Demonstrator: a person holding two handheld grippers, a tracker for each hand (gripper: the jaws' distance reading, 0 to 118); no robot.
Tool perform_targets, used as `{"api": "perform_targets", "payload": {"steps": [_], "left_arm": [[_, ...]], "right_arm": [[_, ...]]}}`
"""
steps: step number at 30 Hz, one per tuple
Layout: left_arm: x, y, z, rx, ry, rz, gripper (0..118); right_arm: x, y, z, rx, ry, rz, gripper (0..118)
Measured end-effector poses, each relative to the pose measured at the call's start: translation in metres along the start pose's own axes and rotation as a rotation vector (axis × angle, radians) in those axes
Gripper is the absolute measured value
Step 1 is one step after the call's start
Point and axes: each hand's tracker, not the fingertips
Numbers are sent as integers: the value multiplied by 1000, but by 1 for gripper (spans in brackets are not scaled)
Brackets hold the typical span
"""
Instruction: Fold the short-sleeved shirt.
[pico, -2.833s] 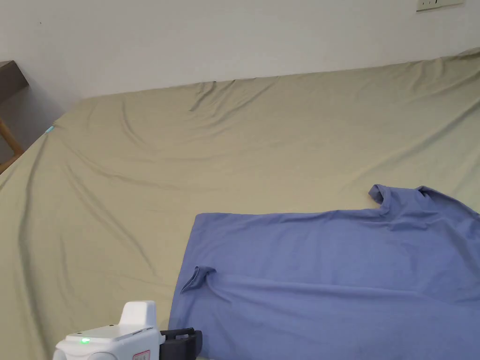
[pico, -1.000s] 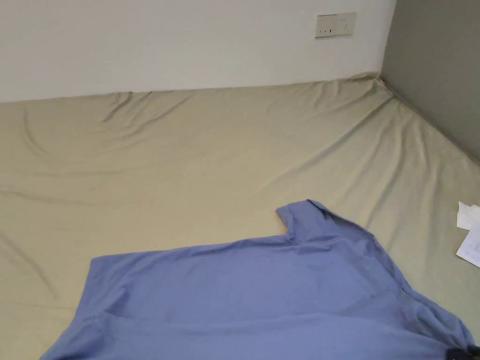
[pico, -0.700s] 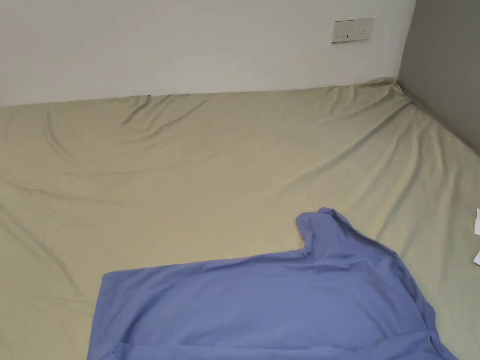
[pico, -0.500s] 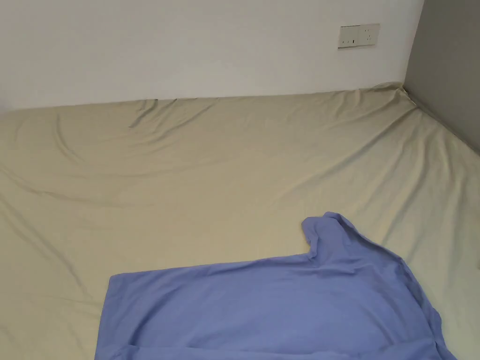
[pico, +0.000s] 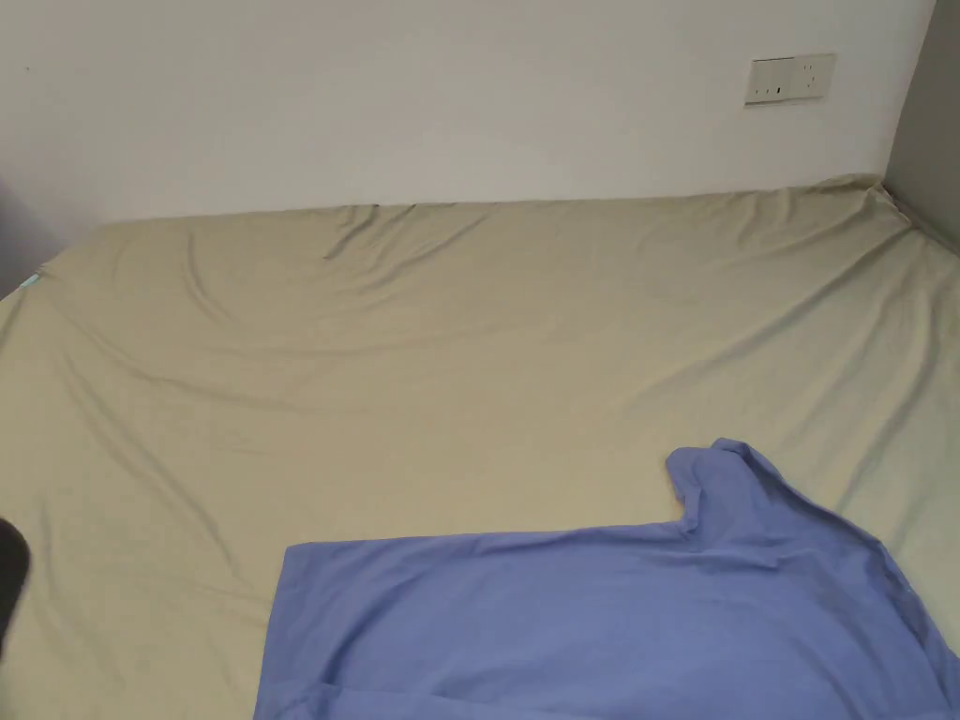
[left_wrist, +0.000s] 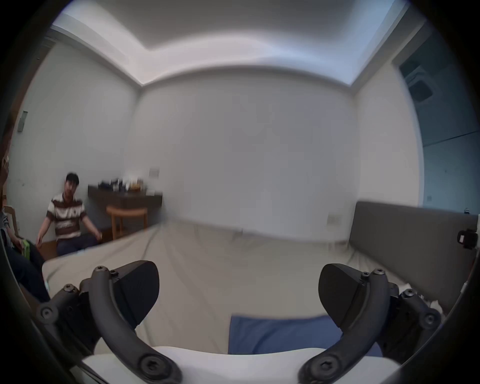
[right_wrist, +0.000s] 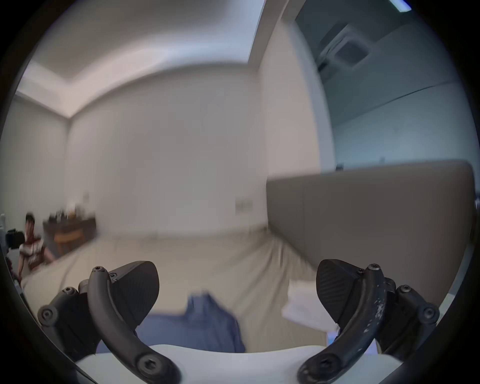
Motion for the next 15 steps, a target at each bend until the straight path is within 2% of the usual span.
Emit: {"api": "perform_targets", "payload": {"steps": [2, 3, 4, 5, 6, 8, 10, 12, 15], "left_arm": [[1, 16, -2, -10, -23, 13, 103], [2, 20, -4, 1, -29, 18, 83], [5, 19, -12, 1, -30, 12, 55], [7, 19, -18, -15, -35, -11, 17], [8, 17, -22, -21, -16, -45, 1], [16, 14, -37, -52, -40, -42, 0], [19, 7, -64, -140, -60, -9, 0], [18, -10, -105, -216, -110, -7, 0], [17, -60, -194, -497, -197, 83, 0]], "right_arm": [[-5, 8, -6, 27, 16, -42, 114], [-9, 9, -9, 48, 14, -53, 101], [-14, 8, -13, 39, 16, -49, 77], [-13, 4, -19, 36, 3, -43, 41], [-16, 1, -23, 33, -6, -40, 3], [-19, 0, -27, 15, -15, -52, 1], [-19, -5, -34, 1, -3, -102, 1], [-21, -7, -37, 1, -5, -97, 1], [-20, -12, -45, -21, -14, -92, 1]]}}
